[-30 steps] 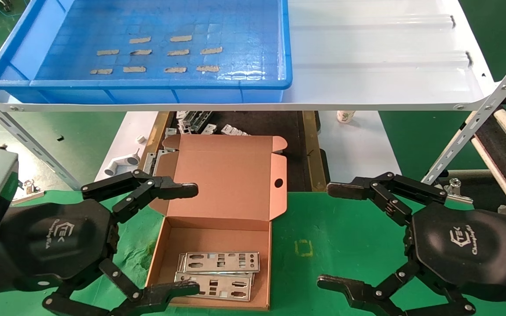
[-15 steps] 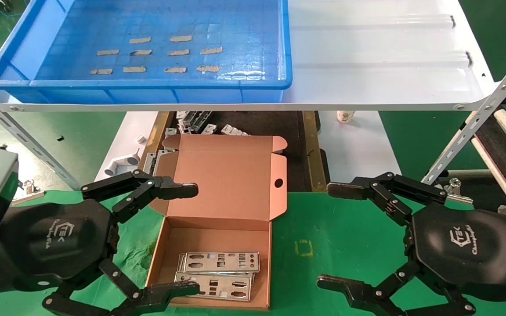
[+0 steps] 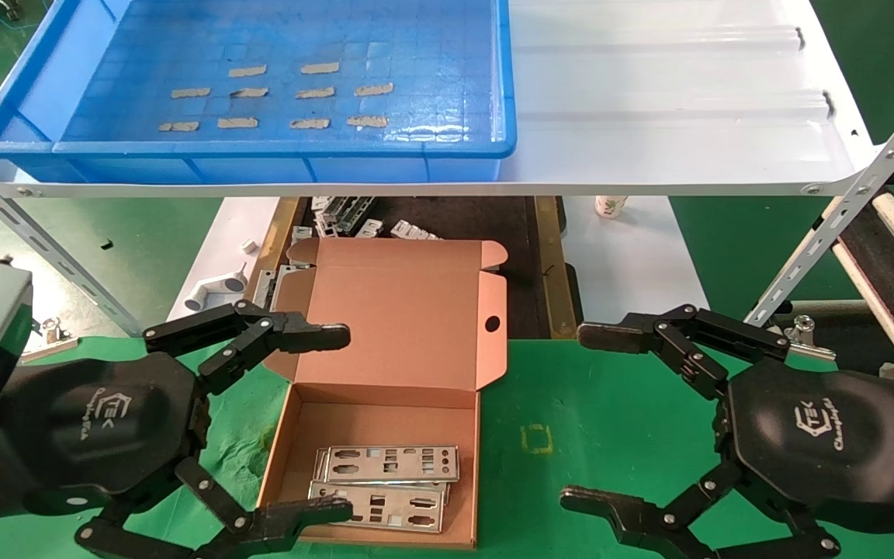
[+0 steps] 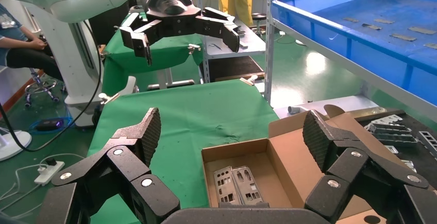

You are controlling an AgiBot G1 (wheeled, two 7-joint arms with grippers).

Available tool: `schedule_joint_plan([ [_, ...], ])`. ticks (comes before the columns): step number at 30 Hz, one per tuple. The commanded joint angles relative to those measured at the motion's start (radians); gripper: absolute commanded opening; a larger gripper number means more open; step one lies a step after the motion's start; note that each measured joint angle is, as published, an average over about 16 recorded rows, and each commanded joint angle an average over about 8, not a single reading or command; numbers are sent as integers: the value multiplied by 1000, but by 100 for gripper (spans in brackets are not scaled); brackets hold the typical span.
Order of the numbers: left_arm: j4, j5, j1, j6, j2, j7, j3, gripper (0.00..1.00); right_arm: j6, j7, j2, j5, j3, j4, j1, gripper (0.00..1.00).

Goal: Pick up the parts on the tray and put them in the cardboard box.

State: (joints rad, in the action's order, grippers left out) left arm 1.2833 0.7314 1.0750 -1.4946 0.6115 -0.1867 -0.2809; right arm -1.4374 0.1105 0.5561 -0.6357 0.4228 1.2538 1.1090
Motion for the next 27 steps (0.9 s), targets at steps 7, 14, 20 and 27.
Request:
schedule_joint_plan([
  [7,0,0,0,0,0,0,0,100,0,0,0,0,0,0,0,100],
  [14,0,0,0,0,0,0,0,100,0,0,0,0,0,0,0,100],
  [20,0,0,0,0,0,0,0,100,0,0,0,0,0,0,0,100],
  [27,0,0,0,0,0,0,0,100,0,0,0,0,0,0,0,100],
])
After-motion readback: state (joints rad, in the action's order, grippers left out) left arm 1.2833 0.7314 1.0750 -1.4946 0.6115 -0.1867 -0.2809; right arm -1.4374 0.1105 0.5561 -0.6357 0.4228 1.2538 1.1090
